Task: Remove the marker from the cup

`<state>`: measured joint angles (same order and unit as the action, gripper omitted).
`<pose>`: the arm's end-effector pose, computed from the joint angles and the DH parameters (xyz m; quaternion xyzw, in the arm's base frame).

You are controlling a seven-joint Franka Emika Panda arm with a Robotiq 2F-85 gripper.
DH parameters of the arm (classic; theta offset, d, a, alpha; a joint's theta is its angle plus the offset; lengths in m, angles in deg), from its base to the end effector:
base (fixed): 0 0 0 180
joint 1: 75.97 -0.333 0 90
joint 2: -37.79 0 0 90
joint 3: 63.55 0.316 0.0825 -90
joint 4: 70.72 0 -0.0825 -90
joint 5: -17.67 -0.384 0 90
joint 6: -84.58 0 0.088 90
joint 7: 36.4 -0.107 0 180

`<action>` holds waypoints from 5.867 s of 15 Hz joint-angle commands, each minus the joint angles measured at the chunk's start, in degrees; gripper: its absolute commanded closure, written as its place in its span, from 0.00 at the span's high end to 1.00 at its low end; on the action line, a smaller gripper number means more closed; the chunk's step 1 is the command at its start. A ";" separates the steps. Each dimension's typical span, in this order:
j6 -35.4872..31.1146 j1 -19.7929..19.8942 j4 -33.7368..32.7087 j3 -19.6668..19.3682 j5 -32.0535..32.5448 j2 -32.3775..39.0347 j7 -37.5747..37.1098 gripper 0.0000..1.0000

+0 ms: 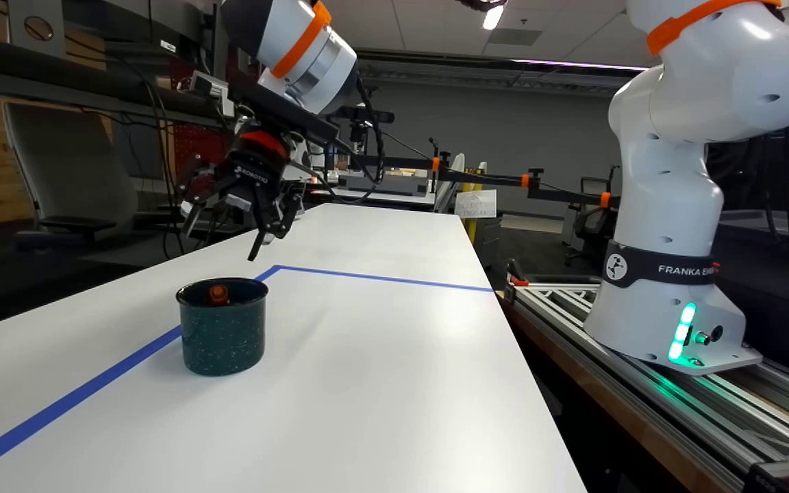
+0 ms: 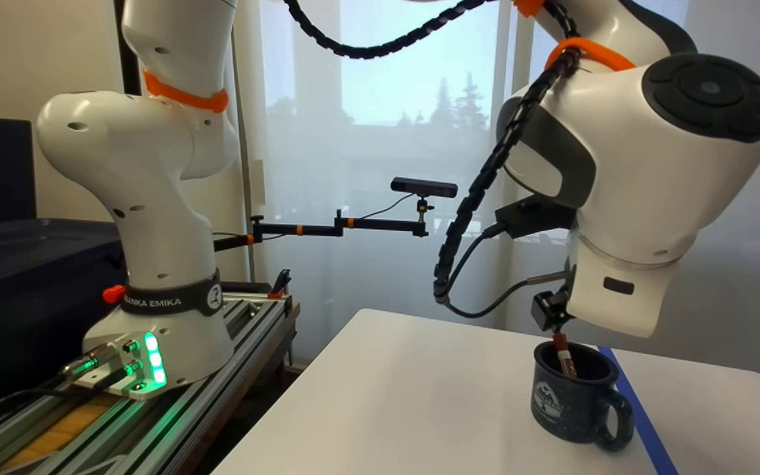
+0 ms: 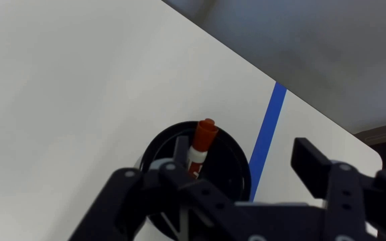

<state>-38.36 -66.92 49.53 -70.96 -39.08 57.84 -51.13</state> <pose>0.5483 -0.1250 0.2426 -0.7619 0.5393 0.1208 0.3378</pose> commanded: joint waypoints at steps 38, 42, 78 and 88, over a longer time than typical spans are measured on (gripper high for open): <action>16.14 3.65 -9.91 -2.57 -3.98 12.68 -10.29 0.49; 16.28 3.78 -10.54 -2.61 -4.00 14.05 -10.98 0.47; 19.68 2.44 -12.88 -2.44 -3.14 14.73 -13.72 0.05; 16.60 -0.66 -1.42 -2.75 -0.60 0.71 -9.57 0.05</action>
<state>-19.46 -65.56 41.99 -72.98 -41.42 64.64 -62.18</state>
